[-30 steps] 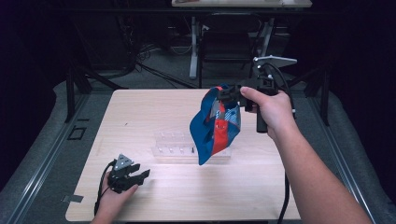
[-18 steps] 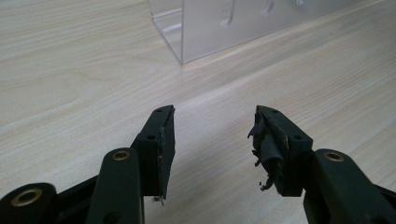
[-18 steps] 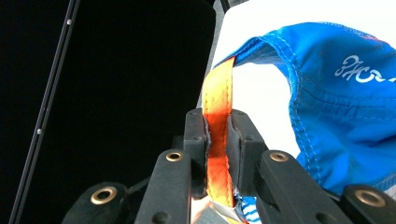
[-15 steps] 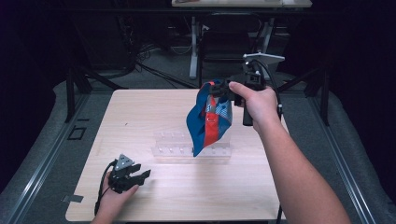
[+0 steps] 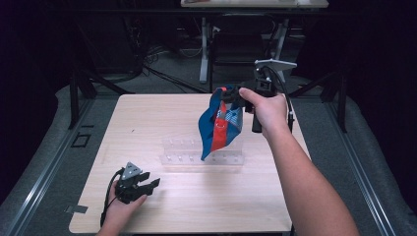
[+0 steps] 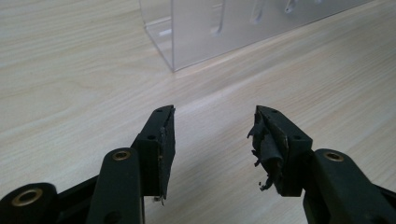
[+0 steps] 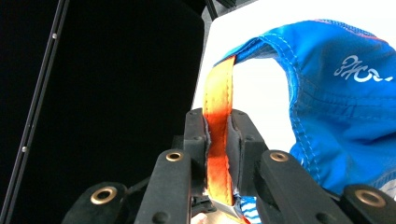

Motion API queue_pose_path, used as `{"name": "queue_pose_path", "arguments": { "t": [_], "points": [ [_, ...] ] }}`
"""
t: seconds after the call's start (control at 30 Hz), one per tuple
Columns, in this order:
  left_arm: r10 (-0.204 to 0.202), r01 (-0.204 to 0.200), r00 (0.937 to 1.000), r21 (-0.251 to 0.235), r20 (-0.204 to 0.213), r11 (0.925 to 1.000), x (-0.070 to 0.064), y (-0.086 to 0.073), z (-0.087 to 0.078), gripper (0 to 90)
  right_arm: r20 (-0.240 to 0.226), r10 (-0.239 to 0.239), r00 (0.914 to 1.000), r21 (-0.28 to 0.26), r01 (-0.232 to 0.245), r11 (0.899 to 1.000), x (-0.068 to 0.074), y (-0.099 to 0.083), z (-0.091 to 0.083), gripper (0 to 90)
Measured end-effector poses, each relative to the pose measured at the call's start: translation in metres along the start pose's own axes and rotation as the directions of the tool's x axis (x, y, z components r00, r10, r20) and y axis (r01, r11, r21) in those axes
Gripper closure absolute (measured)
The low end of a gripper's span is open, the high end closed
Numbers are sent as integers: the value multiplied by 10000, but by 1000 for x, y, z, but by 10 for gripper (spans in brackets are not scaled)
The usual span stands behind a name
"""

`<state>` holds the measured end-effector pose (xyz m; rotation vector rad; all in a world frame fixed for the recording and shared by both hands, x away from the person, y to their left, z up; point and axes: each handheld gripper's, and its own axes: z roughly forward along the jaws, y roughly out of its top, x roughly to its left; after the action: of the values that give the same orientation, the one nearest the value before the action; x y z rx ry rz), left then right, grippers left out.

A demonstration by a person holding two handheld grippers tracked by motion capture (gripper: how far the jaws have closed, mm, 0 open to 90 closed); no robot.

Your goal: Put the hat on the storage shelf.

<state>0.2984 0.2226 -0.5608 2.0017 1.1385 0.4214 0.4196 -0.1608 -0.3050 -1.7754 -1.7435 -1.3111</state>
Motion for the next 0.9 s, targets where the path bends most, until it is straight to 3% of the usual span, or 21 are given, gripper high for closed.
{"name": "queue_pose_path", "arguments": {
  "t": [0.23,0.4,0.57,0.9],
  "points": [
    [332,-323,9992,-447,208,9985,-12,14,-5,497,-104,-47,9999,224,49,9997,-1,-5,6,788],
    [672,-633,9971,-1015,352,9928,-24,25,-9,516,-196,-102,9998,351,109,9993,1,-6,10,788],
    [1251,-1137,9892,-1388,765,9838,-40,41,-3,525,-276,-80,9996,370,90,9993,2,-8,16,788],
    [1946,-1784,9764,-1591,931,9710,-63,62,12,552,-277,-6,9996,536,20,9986,-4,-9,25,787]
  ]
}}
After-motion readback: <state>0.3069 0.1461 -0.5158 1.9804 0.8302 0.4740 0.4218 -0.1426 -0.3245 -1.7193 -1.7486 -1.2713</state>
